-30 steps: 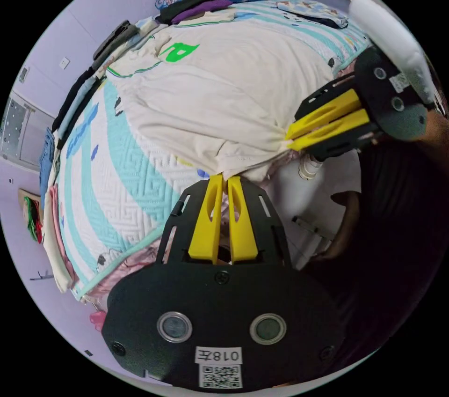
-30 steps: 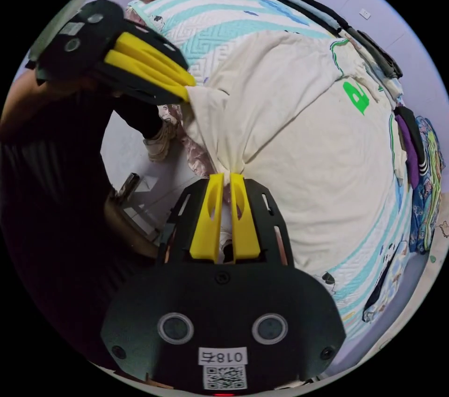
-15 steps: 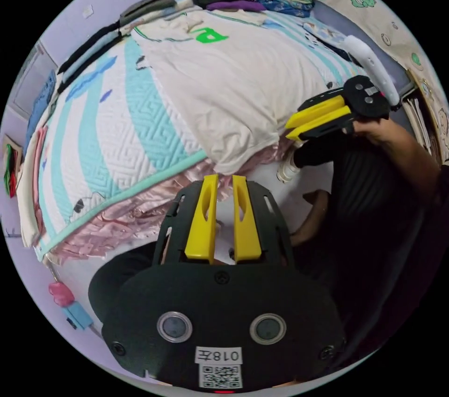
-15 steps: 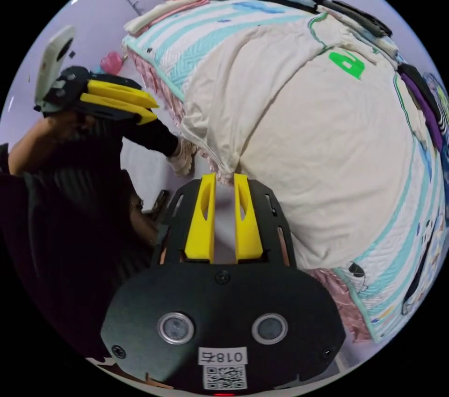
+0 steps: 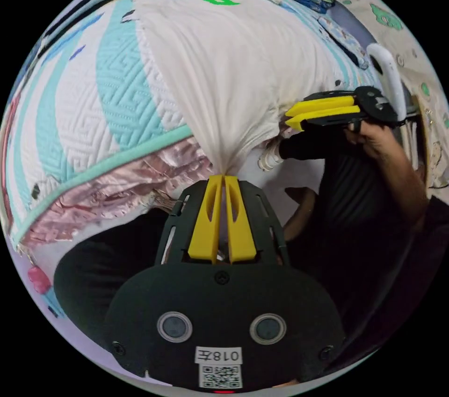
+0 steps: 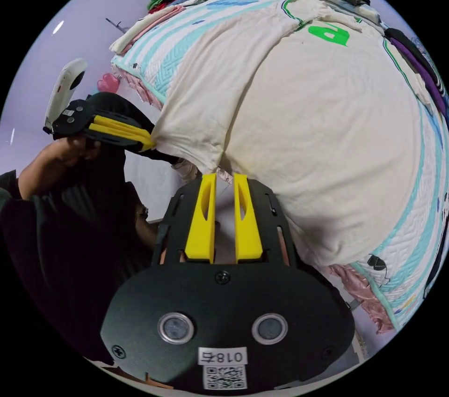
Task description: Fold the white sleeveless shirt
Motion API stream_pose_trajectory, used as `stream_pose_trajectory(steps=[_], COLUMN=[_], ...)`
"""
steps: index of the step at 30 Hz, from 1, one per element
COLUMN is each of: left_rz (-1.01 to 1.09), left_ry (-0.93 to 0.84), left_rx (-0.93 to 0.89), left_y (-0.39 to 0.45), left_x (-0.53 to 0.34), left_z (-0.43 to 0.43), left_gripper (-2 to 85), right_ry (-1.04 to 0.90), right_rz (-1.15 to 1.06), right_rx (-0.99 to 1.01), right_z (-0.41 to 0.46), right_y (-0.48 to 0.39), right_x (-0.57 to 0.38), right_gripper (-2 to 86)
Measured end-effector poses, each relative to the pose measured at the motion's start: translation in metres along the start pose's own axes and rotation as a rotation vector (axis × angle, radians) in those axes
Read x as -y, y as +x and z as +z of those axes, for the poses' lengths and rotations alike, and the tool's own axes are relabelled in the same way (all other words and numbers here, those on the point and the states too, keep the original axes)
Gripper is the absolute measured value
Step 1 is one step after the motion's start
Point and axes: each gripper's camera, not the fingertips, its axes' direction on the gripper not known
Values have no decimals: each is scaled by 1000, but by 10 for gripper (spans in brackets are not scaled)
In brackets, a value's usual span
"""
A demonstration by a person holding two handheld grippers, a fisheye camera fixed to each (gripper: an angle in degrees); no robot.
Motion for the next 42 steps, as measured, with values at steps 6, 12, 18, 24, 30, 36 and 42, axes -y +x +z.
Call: stream_pose_trajectory(steps=[6,12,18,24,30,36,42], left_rz=[-102,-29,68,185,437,670,827], left_ry=[1,198,286,319,395,420,275], left_rx=[-161,-70,-1,94,227,330,528], left_y=[-23,-5,26,63,151,270,324], left_x=[6,41,81,167,329,508,628], left_z=[-6,-48,-80,-108,-127,-78,23], left_gripper=[66,67,64,66,76,101,111], right_ry=[-4,-16,-69,-107,183,315,378], right_rz=[2,13,-6,58,311,472,486], right_rx=[67,45,129,213,111,222,251], right_z=[-3,0,-2,-40,-120,-150,-165], right_y=[16,30,40,60,118,179,196], right_x=[-12,-20,-39,-79,-147,-192,-214], right_gripper=[77,74,31,93,94,101,99])
